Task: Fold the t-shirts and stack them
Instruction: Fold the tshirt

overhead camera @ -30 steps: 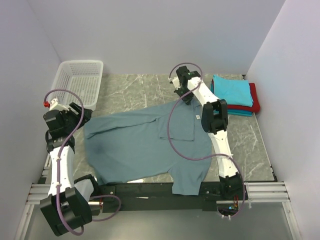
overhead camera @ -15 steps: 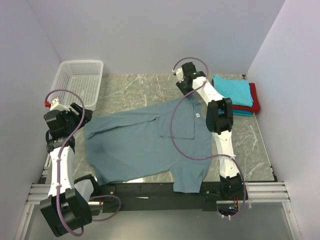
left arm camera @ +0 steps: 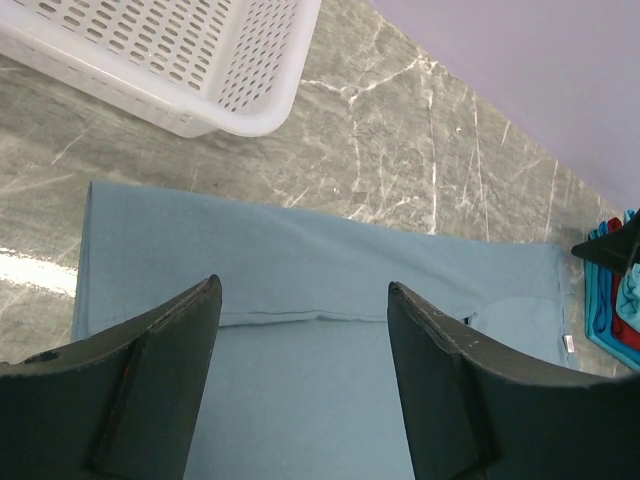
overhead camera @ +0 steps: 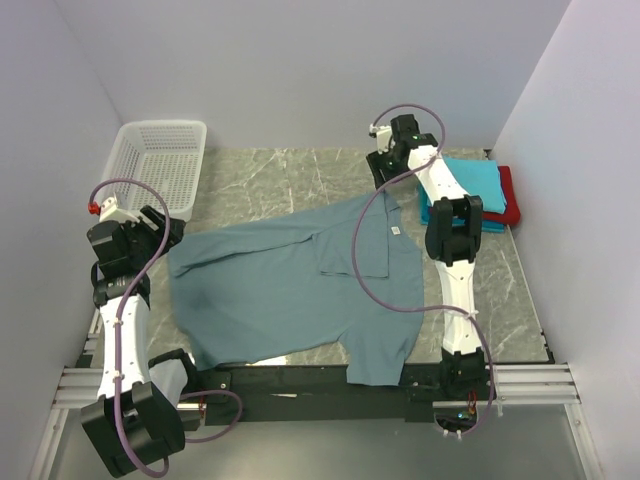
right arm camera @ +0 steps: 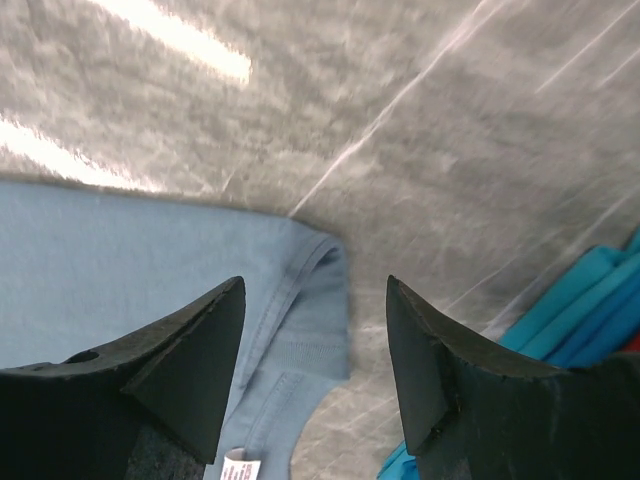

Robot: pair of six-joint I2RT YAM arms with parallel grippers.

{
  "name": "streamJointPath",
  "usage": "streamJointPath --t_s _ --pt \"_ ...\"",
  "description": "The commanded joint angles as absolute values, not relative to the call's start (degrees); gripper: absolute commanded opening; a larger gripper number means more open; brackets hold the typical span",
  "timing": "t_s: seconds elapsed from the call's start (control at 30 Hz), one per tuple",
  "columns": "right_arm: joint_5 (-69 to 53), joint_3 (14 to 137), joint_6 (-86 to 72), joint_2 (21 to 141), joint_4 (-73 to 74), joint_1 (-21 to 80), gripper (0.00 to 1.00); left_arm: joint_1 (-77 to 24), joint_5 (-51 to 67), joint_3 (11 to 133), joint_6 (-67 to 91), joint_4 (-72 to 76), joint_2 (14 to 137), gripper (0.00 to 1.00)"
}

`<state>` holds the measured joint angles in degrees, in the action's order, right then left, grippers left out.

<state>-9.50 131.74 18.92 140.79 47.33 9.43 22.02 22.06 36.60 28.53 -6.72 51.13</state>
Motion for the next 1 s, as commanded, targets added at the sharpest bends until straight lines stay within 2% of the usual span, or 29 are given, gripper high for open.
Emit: streamJointPath --t_s 0.0,0.17,0.37,0.47,0.5,0.57,0.6,0.97 --pt "-13.5 135.8 19.3 143.0 51.9 7.8 0.65 21.8 22.9 37.9 27.9 -4.8 49.9 0.73" --pt "-15.5 136.8 21.4 145.3 55.3 7.9 0.63 21.7 22.7 37.9 27.9 -4.9 50.0 0.72" --pt "-15.3 137.1 22.0 147.1 56.5 7.7 0.53 21.8 22.6 37.6 27.9 -4.9 49.7 0.72" --pt "-14.9 136.5 22.1 146.8 55.9 7.6 0.39 21.8 22.6 37.7 27.9 -4.8 49.8 0.72" --pt "-14.9 136.3 22.1 146.7 55.7 7.7 0.28 21.7 22.6 37.7 27.9 -4.9 49.8 0.72" --pt "-14.9 136.9 22.3 146.7 56.0 7.7 0.13 21.8 22.5 37.7 27.9 -5.0 49.8 0.72" --pt "-14.9 137.1 22.2 146.7 55.8 7.7 0.01 21.8 22.5 37.7 27.9 -5.0 49.8 0.72" --pt "1.0 139.2 17.1 145.3 39.7 7.9 0.0 21.6 21.4 37.7 27.3 -5.0 50.2 0.72"
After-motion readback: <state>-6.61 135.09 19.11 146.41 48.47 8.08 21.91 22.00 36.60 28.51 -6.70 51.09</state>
